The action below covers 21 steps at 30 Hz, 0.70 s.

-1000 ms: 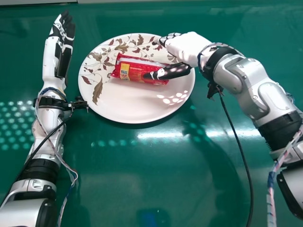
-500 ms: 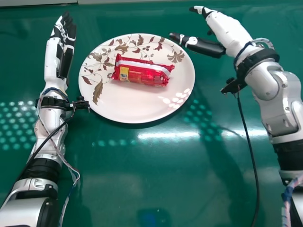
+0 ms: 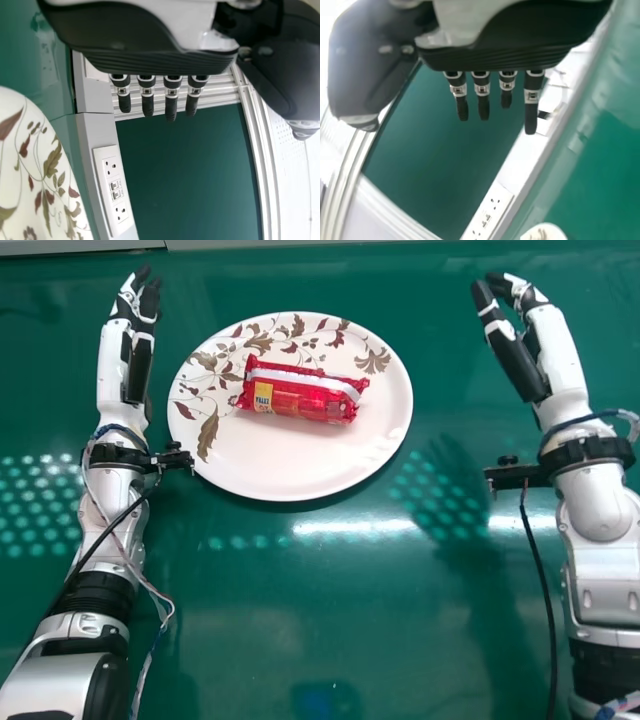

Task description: Pick up biscuit and place it in the plate

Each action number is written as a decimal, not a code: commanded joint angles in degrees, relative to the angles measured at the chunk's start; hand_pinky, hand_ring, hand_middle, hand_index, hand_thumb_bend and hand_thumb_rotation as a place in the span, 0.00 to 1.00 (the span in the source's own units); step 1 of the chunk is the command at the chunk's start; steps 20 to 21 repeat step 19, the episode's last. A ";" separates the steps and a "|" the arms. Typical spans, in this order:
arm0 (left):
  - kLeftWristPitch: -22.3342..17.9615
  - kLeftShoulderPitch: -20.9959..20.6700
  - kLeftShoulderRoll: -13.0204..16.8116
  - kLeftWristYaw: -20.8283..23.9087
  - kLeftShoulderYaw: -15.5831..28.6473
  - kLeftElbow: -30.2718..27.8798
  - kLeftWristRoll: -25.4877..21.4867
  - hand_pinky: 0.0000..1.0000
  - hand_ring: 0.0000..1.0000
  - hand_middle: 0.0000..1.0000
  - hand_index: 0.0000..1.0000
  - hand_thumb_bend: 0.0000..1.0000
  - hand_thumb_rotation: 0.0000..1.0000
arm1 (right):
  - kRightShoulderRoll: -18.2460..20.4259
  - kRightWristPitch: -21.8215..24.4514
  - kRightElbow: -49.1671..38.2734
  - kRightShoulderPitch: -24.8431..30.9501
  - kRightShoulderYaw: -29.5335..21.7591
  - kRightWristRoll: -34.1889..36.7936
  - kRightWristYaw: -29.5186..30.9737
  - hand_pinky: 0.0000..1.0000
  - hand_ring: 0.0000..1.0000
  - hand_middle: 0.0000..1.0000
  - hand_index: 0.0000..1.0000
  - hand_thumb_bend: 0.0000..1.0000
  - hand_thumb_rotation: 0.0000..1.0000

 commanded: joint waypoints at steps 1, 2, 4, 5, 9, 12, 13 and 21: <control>-0.27 1.25 -1.65 -0.41 0.17 1.90 -1.02 1.00 0.99 0.93 0.96 1.00 1.00 | 2.71 -2.61 0.29 1.69 -0.98 2.15 -2.88 0.77 0.91 0.95 0.95 0.76 0.32; -0.21 1.06 -1.92 -0.62 0.36 2.17 -1.62 1.00 0.97 0.92 0.95 1.00 0.99 | 3.66 -4.83 1.67 2.02 -0.67 2.05 -4.50 0.76 0.90 0.95 0.94 0.68 0.36; -0.41 0.66 -2.20 -1.09 0.56 2.90 -2.42 1.00 0.94 0.91 0.94 1.00 0.98 | 5.11 -7.64 4.09 2.08 -0.17 1.69 -7.18 0.75 0.89 0.94 0.93 0.57 0.41; -0.66 0.48 -2.23 -1.35 0.59 3.35 -2.58 1.00 0.94 0.92 0.96 1.00 0.99 | 5.85 -8.60 5.26 1.90 -0.08 1.80 -8.27 0.76 0.88 0.93 0.93 0.51 0.45; -0.88 -0.23 -2.34 -2.90 0.82 4.81 -4.02 0.05 0.88 0.91 0.94 1.00 1.00 | 7.23 -11.53 8.80 1.00 0.41 1.83 -10.77 0.81 0.87 0.92 0.92 0.41 0.58; -0.54 -0.14 -2.73 -4.52 1.52 4.95 -5.88 0.00 0.90 0.91 0.95 1.00 1.00 | 8.05 -12.31 9.82 0.91 0.58 2.79 -11.17 0.86 0.90 0.93 0.92 0.41 0.61; -0.08 0.24 -2.84 -5.05 1.64 4.36 -6.52 0.00 0.91 0.92 0.95 1.00 1.00 | 8.04 -12.23 9.70 1.02 0.67 2.95 -11.14 0.87 0.91 0.93 0.92 0.41 0.61; -0.26 3.52 -2.19 -8.16 2.98 0.71 -9.37 0.00 0.99 0.95 1.00 1.00 0.98 | 8.51 -9.94 7.49 1.97 0.38 4.01 -11.36 0.87 0.92 0.94 0.92 0.42 0.59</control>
